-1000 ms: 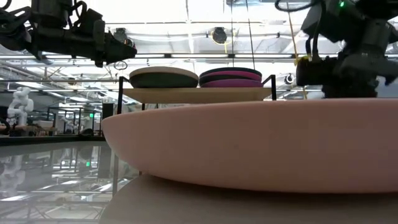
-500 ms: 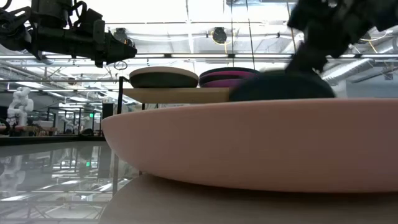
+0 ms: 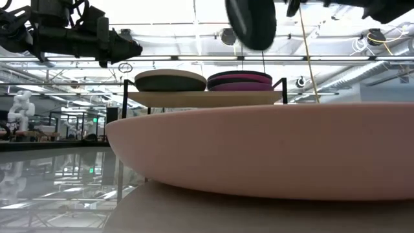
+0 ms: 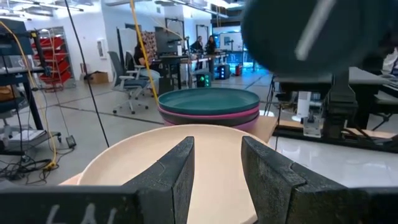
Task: Place and stack plates onto a shelf
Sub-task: Stack the dark green plate on top of the light brown plate on the shelf
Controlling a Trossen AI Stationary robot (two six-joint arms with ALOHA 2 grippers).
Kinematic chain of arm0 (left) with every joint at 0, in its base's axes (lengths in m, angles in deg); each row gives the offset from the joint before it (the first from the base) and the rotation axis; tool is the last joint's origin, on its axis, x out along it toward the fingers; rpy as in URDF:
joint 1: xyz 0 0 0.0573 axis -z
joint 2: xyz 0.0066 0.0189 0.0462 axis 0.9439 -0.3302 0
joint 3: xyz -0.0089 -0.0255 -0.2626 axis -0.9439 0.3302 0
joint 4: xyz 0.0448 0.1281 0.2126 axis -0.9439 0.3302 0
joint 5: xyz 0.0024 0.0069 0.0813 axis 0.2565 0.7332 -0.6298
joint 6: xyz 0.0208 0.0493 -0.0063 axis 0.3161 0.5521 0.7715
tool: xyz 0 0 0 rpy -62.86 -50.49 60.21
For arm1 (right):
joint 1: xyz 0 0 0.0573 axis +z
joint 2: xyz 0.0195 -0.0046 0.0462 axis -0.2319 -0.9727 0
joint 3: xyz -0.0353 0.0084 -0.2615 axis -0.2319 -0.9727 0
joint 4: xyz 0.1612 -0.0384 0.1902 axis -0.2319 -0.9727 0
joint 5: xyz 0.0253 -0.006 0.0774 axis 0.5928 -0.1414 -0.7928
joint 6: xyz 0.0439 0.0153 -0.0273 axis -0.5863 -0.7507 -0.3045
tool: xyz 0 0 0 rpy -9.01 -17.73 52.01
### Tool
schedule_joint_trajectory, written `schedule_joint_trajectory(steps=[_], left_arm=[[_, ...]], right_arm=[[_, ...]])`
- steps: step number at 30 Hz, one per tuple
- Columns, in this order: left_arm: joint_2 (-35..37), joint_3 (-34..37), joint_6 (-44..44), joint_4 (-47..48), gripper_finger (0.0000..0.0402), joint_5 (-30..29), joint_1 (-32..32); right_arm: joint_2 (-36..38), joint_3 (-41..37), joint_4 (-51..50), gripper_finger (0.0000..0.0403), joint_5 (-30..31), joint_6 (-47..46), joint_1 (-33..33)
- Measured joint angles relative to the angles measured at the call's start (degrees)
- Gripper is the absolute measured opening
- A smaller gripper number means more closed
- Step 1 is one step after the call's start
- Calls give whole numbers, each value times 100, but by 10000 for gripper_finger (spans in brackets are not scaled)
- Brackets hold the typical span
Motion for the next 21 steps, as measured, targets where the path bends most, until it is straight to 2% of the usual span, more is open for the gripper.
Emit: schedule_joint_trajectory(steps=[3, 6, 13, 18, 21], left_arm=[[2, 0, 6, -19, 138, 0, 0], [2, 0, 28, -85, 138, 0, 0], [2, 0, 155, -258, 138, -2, 0], [61, 0, 285, -294, 138, -9, -9], [313, 2, 348, -257, 138, -137, -59]], right_arm=[[-219, 14, 1094, 0, -16, 457, -260], [-534, 280, 1291, 0, -102, 611, -531], [-1719, 1837, 251, 0, -934, 646, -1030], [-2648, 3063, -1133, 0, -1090, 735, -1320], [-3097, 3534, -1733, 0, -1092, 720, -1450]])
